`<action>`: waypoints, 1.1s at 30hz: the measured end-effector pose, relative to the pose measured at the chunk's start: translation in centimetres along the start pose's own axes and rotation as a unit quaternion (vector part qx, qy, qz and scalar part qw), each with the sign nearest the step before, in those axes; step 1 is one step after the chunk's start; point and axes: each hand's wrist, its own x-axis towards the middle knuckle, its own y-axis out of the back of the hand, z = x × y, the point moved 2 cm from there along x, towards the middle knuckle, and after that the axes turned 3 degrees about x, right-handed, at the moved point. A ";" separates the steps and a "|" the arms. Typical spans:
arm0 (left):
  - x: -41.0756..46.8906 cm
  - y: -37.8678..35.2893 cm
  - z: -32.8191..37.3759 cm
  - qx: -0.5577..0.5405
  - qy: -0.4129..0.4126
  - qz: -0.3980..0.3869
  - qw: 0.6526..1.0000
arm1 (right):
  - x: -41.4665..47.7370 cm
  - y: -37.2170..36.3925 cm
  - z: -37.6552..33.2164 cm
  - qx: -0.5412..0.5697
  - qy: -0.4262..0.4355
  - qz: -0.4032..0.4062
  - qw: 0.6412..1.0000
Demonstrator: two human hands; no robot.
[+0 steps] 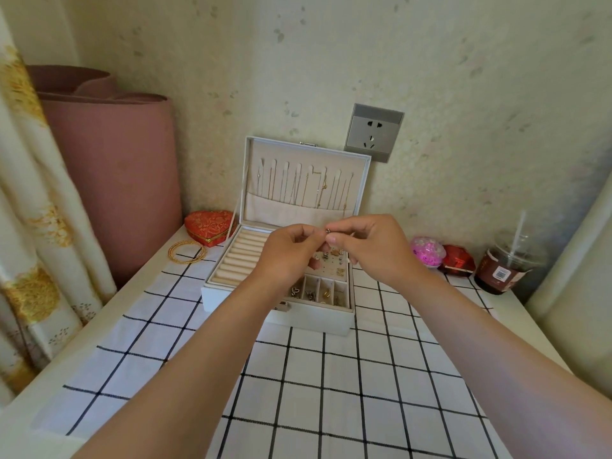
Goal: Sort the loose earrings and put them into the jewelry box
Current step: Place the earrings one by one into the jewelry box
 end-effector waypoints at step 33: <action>1.8 0.7 -3.6 0.491 -0.203 -0.040 0.846 | 1.1 -0.5 2.8 -0.327 -0.015 -0.059 0.943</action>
